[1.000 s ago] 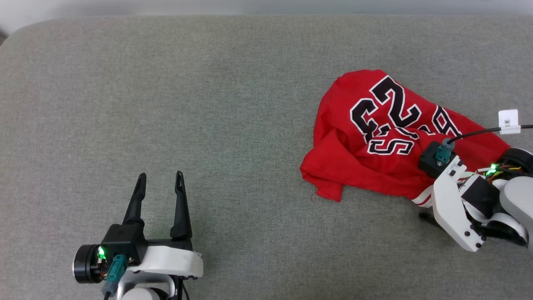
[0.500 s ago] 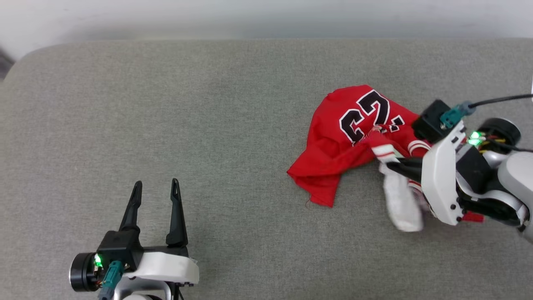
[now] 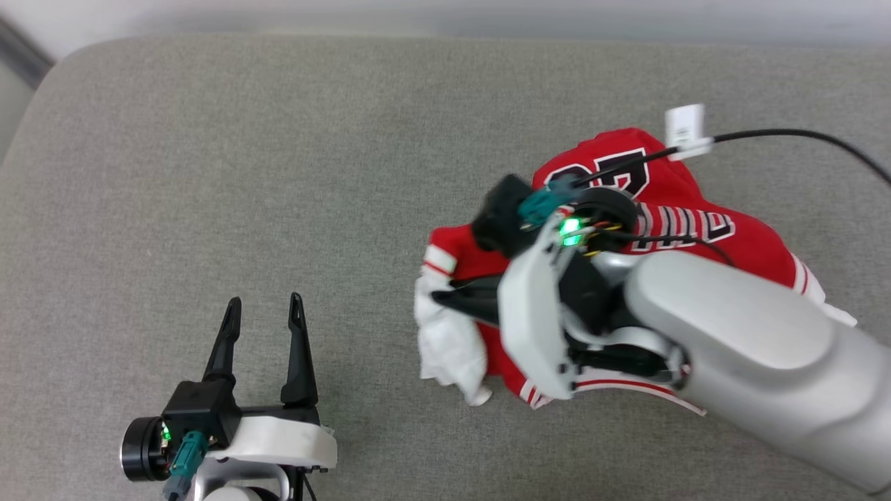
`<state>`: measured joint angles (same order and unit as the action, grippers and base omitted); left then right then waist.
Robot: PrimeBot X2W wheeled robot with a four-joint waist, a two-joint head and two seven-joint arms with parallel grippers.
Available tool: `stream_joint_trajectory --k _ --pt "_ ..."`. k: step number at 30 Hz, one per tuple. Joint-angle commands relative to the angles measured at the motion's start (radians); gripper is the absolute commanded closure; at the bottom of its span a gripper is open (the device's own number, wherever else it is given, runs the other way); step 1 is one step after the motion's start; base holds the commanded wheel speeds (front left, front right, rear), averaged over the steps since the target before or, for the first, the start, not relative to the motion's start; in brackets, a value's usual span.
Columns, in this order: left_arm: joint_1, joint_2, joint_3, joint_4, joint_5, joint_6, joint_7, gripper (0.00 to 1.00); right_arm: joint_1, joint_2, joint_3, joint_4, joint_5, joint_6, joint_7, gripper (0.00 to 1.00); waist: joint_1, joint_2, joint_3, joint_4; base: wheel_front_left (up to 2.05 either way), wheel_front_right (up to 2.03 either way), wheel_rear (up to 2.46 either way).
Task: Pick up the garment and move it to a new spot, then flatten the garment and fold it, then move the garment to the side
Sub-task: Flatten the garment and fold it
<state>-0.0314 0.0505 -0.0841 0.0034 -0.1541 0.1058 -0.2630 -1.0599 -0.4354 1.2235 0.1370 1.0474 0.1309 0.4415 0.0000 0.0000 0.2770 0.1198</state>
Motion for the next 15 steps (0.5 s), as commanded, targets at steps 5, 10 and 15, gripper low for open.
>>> stream_joint_trajectory --k 5,10,15 --pt "-0.038 0.000 -0.008 0.000 -0.007 0.002 -0.003 0.00 -0.020 0.144 0.047 0.130 -0.016 0.000 0.019 1.00 0.0000 0.0000 0.058 0.019 0.00 0.00 0.00" --pt "-0.061 0.000 -0.019 0.007 -0.012 0.003 -0.003 0.00 0.054 0.220 0.059 0.254 -0.122 0.000 0.125 1.00 0.0000 0.0000 0.083 0.027 0.00 0.00 0.00" --pt "-0.063 0.000 -0.016 0.016 -0.007 0.003 -0.003 0.00 0.091 0.241 0.058 0.323 -0.174 0.000 0.097 1.00 0.0000 0.0000 0.075 0.018 0.00 0.00 0.00"
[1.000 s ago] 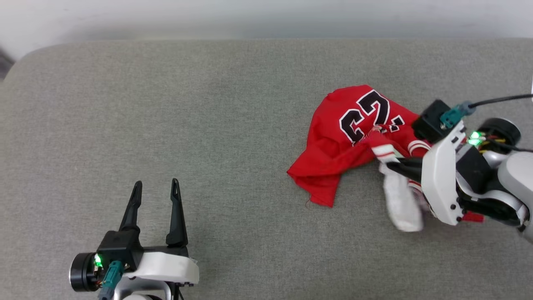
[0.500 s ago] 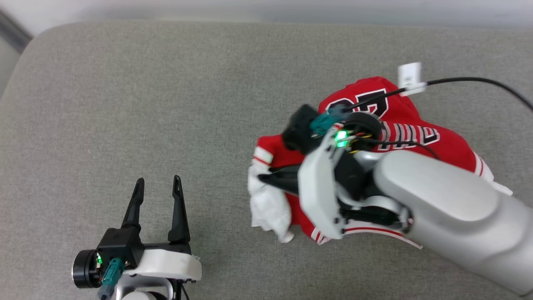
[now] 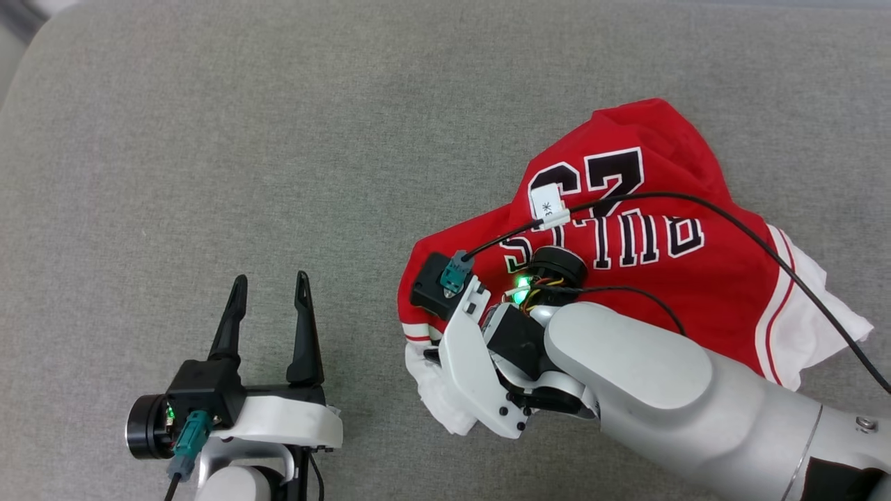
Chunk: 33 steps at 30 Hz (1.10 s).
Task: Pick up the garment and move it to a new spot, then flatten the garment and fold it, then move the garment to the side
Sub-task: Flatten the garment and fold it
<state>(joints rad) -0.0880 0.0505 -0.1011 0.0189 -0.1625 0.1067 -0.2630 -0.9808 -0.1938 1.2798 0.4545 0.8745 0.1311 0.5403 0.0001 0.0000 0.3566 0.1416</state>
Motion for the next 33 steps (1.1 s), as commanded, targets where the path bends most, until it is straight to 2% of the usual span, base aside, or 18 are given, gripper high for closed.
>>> stream_joint_trajectory --k 1,2,3,4,11,16,18,20,24,25,30,33 --pt "-0.002 0.000 0.005 0.002 0.007 0.000 -0.003 0.00 0.009 0.004 0.001 0.008 0.003 -0.001 -0.023 0.95 -0.0001 0.0000 -0.012 -0.010 0.00 0.00 0.00" --pt "0.003 0.000 0.009 0.004 0.011 -0.003 -0.003 0.00 0.000 0.006 0.000 0.008 0.001 -0.001 -0.047 0.56 -0.0001 0.0000 -0.021 -0.015 0.00 0.00 0.00" --pt "0.008 0.000 0.012 0.006 0.013 -0.006 -0.003 0.00 -0.007 0.003 0.000 0.002 -0.002 -0.001 -0.069 0.03 -0.0001 0.0000 -0.031 -0.019 0.00 0.00 0.00" --pt "0.012 0.000 0.017 0.008 0.019 -0.008 -0.003 0.00 -0.014 -0.003 0.000 -0.005 -0.002 0.000 -0.098 0.00 -0.0001 0.0000 -0.042 -0.025 0.00 0.00 0.00" --pt "0.050 0.000 0.050 0.004 0.043 -0.022 -0.003 0.00 -0.054 -0.089 -0.004 -0.068 0.002 -0.001 -0.393 0.00 -0.0001 0.0000 -0.129 -0.067 0.00 0.00 0.00" --pt "0.079 0.000 0.072 -0.011 0.063 -0.033 -0.003 0.00 -0.040 -0.168 -0.099 -0.048 -0.046 -0.001 -0.629 0.00 -0.0001 0.0000 -0.181 -0.101 0.00 0.00 0.00" --pt "0.094 0.000 0.080 -0.017 0.070 -0.033 -0.003 0.00 -0.008 -0.186 -0.174 -0.015 -0.093 -0.001 -0.729 0.00 -0.0001 0.0000 -0.200 -0.114 0.00 0.00 0.00" --pt "0.107 0.000 0.091 -0.025 0.075 -0.035 -0.003 0.00 0.026 -0.191 -0.274 0.018 -0.157 -0.001 -0.783 0.00 -0.0001 0.0000 -0.215 -0.129 0.00 0.00 0.00" --pt "0.132 0.000 0.102 -0.036 0.081 -0.033 -0.003 0.00 0.147 -0.166 -0.537 0.026 -0.321 0.000 -0.805 0.00 -0.0001 0.0000 -0.237 -0.154 0.00 0.00 0.00" --pt "0.132 0.000 0.102 -0.036 0.081 -0.033 -0.003 0.00 0.147 -0.166 -0.537 0.026 -0.321 0.000 -0.805 0.00 -0.0001 0.0000 -0.237 -0.154 0.00 0.00 0.00" --pt "0.160 0.000 0.106 -0.043 0.083 -0.031 -0.003 0.00 0.392 -0.097 -0.891 -0.119 -0.542 -0.001 -0.805 0.00 -0.0001 0.0000 -0.264 -0.173 0.00 0.00 0.00" --pt "0.169 0.000 0.103 -0.046 0.088 -0.033 -0.003 0.00 0.532 -0.046 -1.025 -0.222 -0.640 0.000 -0.805 0.00 -0.0001 0.0000 -0.278 -0.177 0.00 0.00 0.00"
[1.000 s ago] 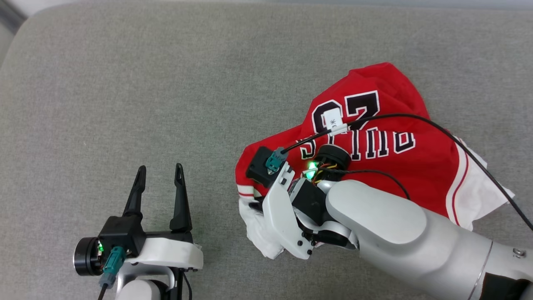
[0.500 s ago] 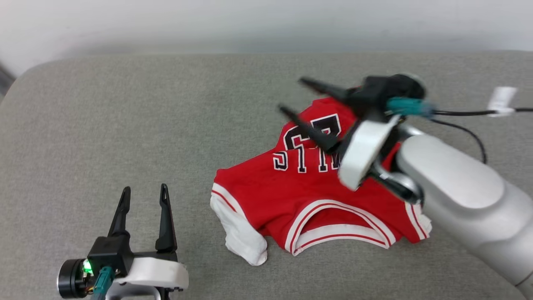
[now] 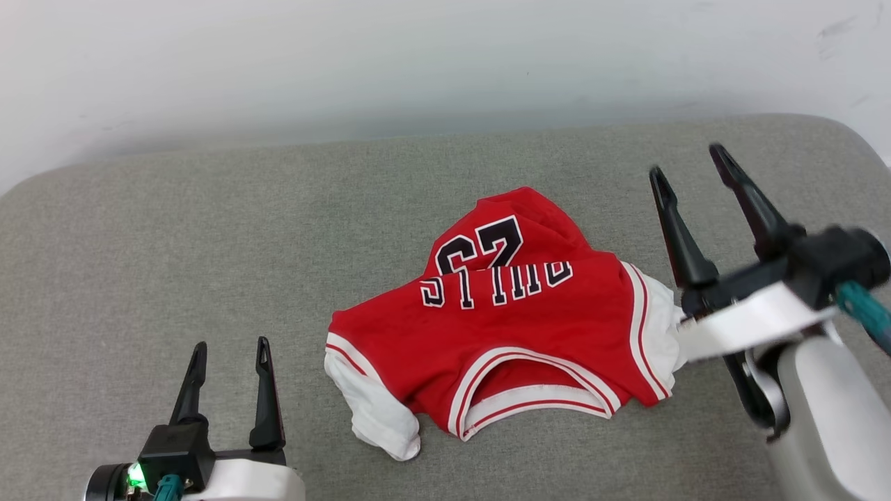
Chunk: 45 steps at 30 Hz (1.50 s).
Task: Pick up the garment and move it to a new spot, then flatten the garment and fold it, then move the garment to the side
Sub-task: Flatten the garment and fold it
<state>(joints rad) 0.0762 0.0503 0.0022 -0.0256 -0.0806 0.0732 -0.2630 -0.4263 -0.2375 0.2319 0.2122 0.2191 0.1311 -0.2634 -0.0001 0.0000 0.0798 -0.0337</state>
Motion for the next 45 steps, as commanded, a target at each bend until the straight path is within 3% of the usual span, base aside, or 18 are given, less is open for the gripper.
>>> stream_joint_trajectory --k 1,8,14,18,19,27,32,37,45 --pt "0.006 0.000 0.000 -0.004 0.008 -0.001 -0.003 0.00 0.022 0.011 -0.011 -0.014 -0.008 -0.001 -0.002 0.00 0.0001 0.0000 -0.005 -0.001 0.00 0.00 0.00" --pt "-0.023 0.025 0.006 -0.050 0.044 -0.036 -0.003 0.00 0.261 0.085 -0.159 -0.168 -0.098 -0.001 -0.002 0.00 0.0001 0.0000 -0.017 0.002 0.00 0.00 0.00" --pt "-0.077 0.114 -0.025 -0.077 0.072 -0.123 0.000 0.00 0.369 0.131 -0.237 -0.243 -0.123 -0.001 -0.002 0.00 0.0001 0.0000 -0.014 0.008 0.00 0.00 0.00" --pt "-0.135 0.206 -0.098 -0.076 0.090 -0.181 0.115 0.00 0.398 0.142 -0.259 -0.276 -0.140 -0.001 -0.002 0.00 0.0001 0.0000 -0.004 0.007 0.00 0.00 0.00" --pt "-0.174 0.271 -0.172 -0.100 0.081 -0.197 0.243 0.00 0.401 0.148 -0.266 -0.291 -0.145 -0.001 -0.002 0.00 0.0001 0.0000 0.005 0.000 0.00 0.00 0.00" --pt "-0.282 0.460 -0.437 -0.174 -0.130 -0.201 0.612 0.00 0.369 0.151 -0.270 -0.314 -0.155 -0.001 -0.002 0.00 0.0001 0.0000 0.050 -0.018 0.00 0.00 0.00" --pt "-0.353 0.561 -0.582 -0.193 -0.278 -0.202 0.781 0.00 0.348 0.151 -0.267 -0.323 -0.160 -0.001 -0.002 0.00 0.0001 0.0000 0.095 -0.036 0.00 0.00 0.00" --pt "-0.417 0.631 -0.704 -0.188 -0.385 -0.202 0.880 0.00 0.324 0.146 -0.264 -0.330 -0.162 -0.001 -0.002 0.00 0.0001 0.0000 0.144 -0.055 0.00 0.00 0.00" --pt "-0.504 0.687 -0.878 -0.098 -0.448 -0.202 0.913 0.00 0.285 0.143 -0.249 -0.335 -0.167 -0.001 -0.002 0.00 0.0001 0.0000 0.208 -0.083 0.00 0.00 0.00"
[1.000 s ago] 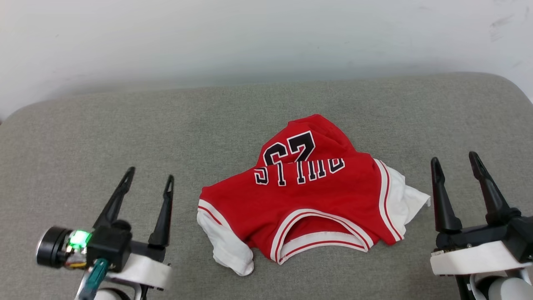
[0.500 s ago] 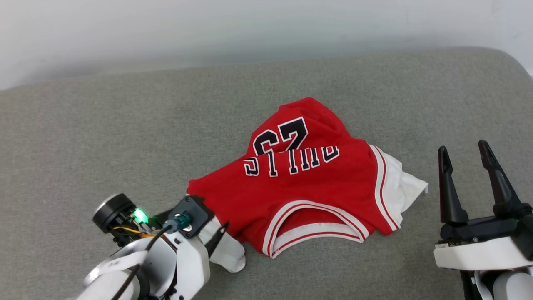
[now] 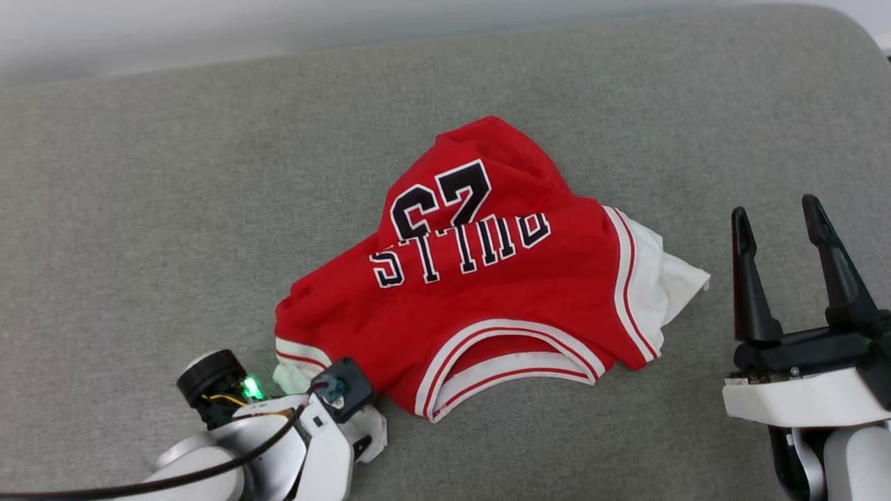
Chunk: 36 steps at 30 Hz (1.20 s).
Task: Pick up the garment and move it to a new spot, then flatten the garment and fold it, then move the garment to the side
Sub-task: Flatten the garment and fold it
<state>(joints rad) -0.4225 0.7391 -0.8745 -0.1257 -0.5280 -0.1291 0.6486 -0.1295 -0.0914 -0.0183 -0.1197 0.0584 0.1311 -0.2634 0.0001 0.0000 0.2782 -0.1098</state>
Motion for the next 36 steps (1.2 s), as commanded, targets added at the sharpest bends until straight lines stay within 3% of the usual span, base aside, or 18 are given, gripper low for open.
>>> stream_joint_trajectory --k 1,6,8,12,15,21,27,34,35,36 --pt "-0.012 0.001 -0.026 0.012 -0.007 0.000 0.014 0.00 -0.015 -0.004 0.003 -0.004 -0.007 -0.001 -0.002 0.00 -0.0001 0.0000 0.015 -0.009 0.00 0.00 0.00" --pt "-0.009 0.013 -0.114 0.050 -0.056 -0.001 0.047 0.00 -0.021 -0.007 0.001 -0.005 -0.011 -0.001 -0.002 0.00 -0.0001 0.0000 0.029 -0.014 0.00 0.00 0.00" --pt "-0.017 0.018 -0.116 0.062 -0.053 -0.002 0.029 1.00 -0.018 -0.007 -0.003 -0.002 -0.014 -0.001 -0.002 0.00 -0.0001 0.0000 0.024 -0.011 0.00 0.00 0.00" --pt "-0.026 0.023 -0.085 0.061 -0.064 0.007 -0.029 1.00 0.002 -0.008 -0.016 0.004 -0.018 -0.001 -0.002 0.00 -0.0001 0.0000 -0.008 0.009 0.00 0.00 0.00" --pt "-0.033 0.055 -0.042 0.036 -0.061 0.036 -0.069 1.00 0.016 -0.012 -0.025 0.006 -0.016 -0.001 -0.002 0.00 -0.0001 0.0000 -0.037 0.031 0.00 0.00 0.00" --pt "0.001 0.157 0.017 0.005 -0.074 0.096 -0.092 1.00 0.033 -0.014 -0.033 0.010 -0.012 -0.001 -0.002 0.00 -0.0001 0.0000 -0.075 0.071 0.00 0.00 0.00" --pt "0.046 0.236 0.050 0.058 -0.106 0.133 -0.098 1.00 0.029 -0.024 -0.020 0.017 -0.014 -0.001 -0.002 0.00 -0.0001 0.0000 -0.072 0.087 0.00 0.00 0.00" --pt "0.090 0.220 0.054 0.194 -0.160 0.133 -0.130 1.00 0.015 -0.028 -0.011 0.034 -0.015 -0.001 -0.002 0.00 -0.0001 0.0000 -0.059 0.080 0.00 0.00 0.00" --pt "0.094 0.207 0.054 0.211 -0.169 0.135 -0.138 0.57 0.017 -0.029 -0.011 0.037 -0.016 -0.001 -0.002 0.00 -0.0001 0.0000 -0.062 0.080 0.00 0.00 0.00" --pt "0.091 0.197 0.057 0.220 -0.163 0.140 -0.156 0.00 0.020 -0.029 -0.012 0.040 -0.016 -0.001 -0.002 0.00 -0.0001 0.0000 -0.067 0.080 0.00 0.00 0.00"
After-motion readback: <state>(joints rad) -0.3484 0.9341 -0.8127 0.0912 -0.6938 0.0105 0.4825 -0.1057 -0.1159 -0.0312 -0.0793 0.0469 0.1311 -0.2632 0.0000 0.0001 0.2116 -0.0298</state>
